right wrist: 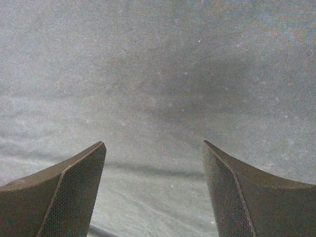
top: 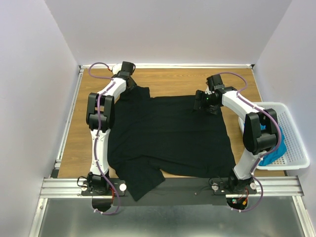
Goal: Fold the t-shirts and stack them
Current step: Flatten the tshirt out
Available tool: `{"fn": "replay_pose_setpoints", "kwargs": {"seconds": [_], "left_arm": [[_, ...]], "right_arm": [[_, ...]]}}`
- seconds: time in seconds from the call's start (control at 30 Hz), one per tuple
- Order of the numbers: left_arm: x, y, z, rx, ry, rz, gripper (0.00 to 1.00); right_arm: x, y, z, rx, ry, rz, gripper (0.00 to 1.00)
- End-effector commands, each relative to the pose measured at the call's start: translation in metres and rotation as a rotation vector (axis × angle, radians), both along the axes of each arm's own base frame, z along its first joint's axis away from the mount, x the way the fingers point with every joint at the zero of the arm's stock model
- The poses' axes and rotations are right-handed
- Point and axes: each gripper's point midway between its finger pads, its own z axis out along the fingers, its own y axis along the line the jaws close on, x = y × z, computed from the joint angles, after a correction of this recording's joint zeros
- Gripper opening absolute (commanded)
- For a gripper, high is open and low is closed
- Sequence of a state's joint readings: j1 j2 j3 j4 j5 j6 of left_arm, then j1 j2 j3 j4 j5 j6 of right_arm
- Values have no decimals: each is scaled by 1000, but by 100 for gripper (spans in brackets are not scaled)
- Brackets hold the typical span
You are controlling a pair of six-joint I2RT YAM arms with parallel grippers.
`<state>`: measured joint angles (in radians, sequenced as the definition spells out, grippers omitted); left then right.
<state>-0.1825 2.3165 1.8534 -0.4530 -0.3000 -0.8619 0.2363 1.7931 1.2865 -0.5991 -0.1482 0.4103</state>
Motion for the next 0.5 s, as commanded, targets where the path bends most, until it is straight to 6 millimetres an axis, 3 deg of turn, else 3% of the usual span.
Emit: {"fn": "replay_pose_setpoints", "kwargs": {"seconds": [0.0,0.47], "left_arm": [[3,2,-9,-10,18,24,57],[21,-14,-8,0,31,-105,56]], "right_arm": [[-1,-3,2,-9,-10,4,85],[3,-7,15,-20,-48,-20,85]]}}
